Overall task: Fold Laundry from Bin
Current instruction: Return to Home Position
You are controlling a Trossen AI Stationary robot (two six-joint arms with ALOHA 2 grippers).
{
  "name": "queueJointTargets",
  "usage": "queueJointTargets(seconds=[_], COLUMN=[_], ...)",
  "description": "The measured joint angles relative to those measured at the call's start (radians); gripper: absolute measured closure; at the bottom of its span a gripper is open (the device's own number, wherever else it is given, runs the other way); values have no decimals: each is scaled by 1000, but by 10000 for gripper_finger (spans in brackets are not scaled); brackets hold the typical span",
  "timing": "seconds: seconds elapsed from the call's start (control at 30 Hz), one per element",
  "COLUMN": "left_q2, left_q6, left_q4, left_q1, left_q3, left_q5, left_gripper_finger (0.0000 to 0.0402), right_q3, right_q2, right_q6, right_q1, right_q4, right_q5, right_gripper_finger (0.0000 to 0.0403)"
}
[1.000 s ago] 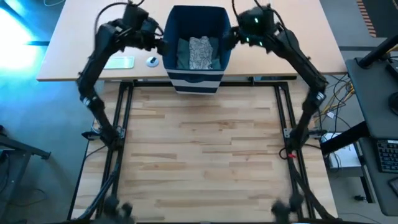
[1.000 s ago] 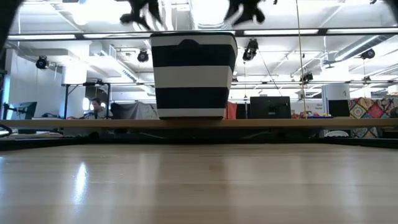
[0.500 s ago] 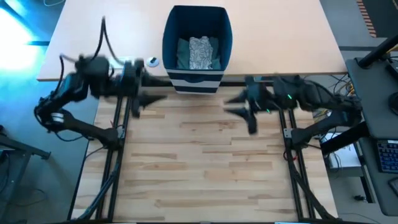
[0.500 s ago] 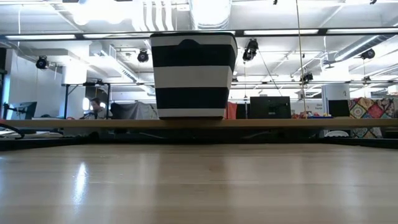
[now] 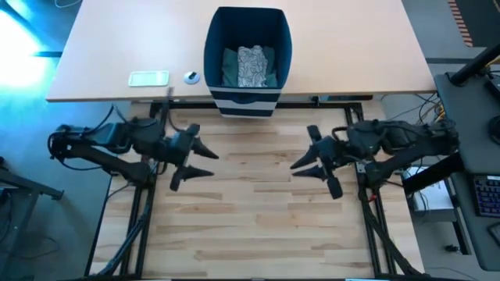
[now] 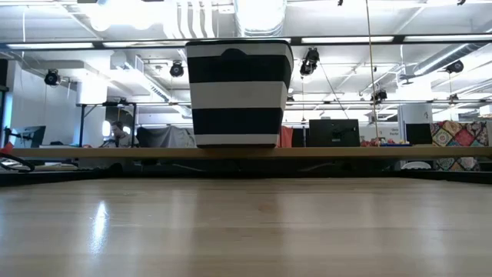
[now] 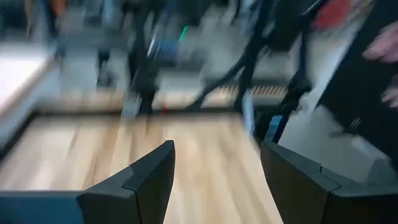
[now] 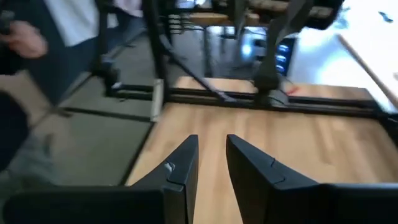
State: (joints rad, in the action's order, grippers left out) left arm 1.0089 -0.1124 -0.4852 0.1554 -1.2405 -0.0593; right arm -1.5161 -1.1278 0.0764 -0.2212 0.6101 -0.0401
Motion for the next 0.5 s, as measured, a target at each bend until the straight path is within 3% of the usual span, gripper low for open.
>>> queueJointTargets(seconds=[0.1, 0.17, 0.33, 0.4, 0.5], left_q2=[-79, -141, -327, -378, -442], left_q6=[78, 103, 170, 145, 177], left_q4=[203, 252, 66, 18, 85], left_q1=[-2, -5, -6, -6, -6], left_q3=[137, 226, 346, 386, 471], left_q5=[-25, 37, 339, 410, 445], left_gripper_finger=[180, 180, 180, 180, 180], right_q3=[109, 199, 437, 529, 660], right_q2=[68, 134, 324, 413, 544], right_q6=[-24, -16, -25, -61, -122], right_q1=[47, 83, 153, 155, 154], right_q4=[-104, -170, -188, -197, -237], right_q5=[-122, -146, -145, -139, -127], right_gripper_finger=[325, 323, 317, 316, 319])
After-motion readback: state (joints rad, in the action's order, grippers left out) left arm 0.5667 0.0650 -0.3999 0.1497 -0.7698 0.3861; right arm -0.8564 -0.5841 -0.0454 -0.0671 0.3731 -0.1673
